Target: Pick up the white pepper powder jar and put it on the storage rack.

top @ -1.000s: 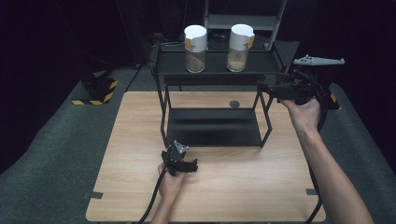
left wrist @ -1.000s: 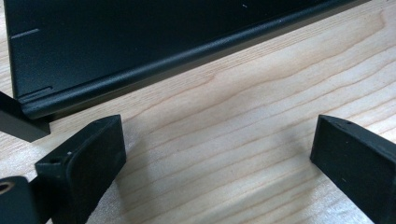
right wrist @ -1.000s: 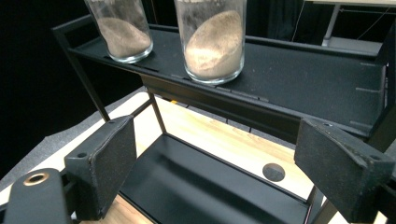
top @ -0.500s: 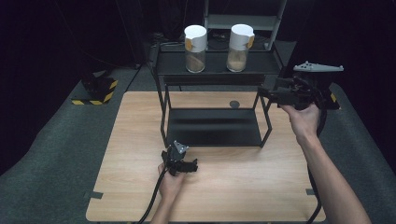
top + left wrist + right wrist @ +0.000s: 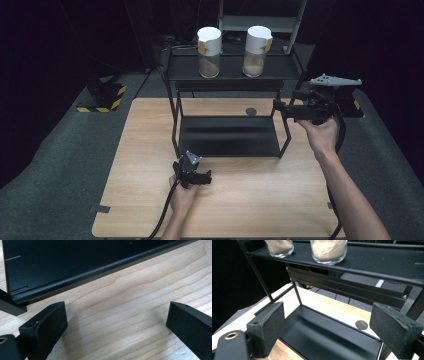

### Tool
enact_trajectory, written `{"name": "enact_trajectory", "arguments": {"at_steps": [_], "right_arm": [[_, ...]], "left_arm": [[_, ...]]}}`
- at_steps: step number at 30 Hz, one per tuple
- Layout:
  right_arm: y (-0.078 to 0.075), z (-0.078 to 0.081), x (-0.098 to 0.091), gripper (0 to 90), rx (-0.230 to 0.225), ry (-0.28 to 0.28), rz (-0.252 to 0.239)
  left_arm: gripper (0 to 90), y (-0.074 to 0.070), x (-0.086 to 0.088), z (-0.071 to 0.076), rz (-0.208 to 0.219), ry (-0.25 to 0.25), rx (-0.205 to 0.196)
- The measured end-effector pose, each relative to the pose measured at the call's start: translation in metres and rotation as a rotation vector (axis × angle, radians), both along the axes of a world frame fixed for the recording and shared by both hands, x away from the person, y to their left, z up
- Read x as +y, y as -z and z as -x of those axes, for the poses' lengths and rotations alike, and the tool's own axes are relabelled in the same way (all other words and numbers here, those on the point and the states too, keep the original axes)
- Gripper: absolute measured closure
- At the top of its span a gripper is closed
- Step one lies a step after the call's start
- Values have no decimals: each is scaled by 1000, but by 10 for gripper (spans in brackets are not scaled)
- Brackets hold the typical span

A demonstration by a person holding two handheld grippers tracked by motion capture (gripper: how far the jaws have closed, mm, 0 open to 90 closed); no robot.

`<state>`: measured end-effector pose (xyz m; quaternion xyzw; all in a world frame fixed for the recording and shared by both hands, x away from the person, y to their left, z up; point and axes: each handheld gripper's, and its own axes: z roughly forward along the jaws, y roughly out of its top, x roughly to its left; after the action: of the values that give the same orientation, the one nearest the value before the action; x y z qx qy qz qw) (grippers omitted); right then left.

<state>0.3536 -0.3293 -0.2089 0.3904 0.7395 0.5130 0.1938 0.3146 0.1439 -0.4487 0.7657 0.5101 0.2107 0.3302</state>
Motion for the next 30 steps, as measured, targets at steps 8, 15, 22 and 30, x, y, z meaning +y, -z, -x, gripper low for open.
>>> {"name": "enact_trajectory", "arguments": {"at_steps": [8, 15, 22, 30], "right_arm": [[13, -1, -2, 126, 21, 1, -15], [20, -2, -4, 126, 33, 3, -22], [27, -2, -4, 130, 41, 6, -20], [36, 1, -2, 130, 45, 6, -12]], "left_arm": [[34, 0, 0, 0, 1, 0, 0], [34, 0, 0, 0, 0, 0, 0], [34, 0, 0, 0, 1, 0, 0], [34, 0, 0, 0, -1, 0, 0]]}}
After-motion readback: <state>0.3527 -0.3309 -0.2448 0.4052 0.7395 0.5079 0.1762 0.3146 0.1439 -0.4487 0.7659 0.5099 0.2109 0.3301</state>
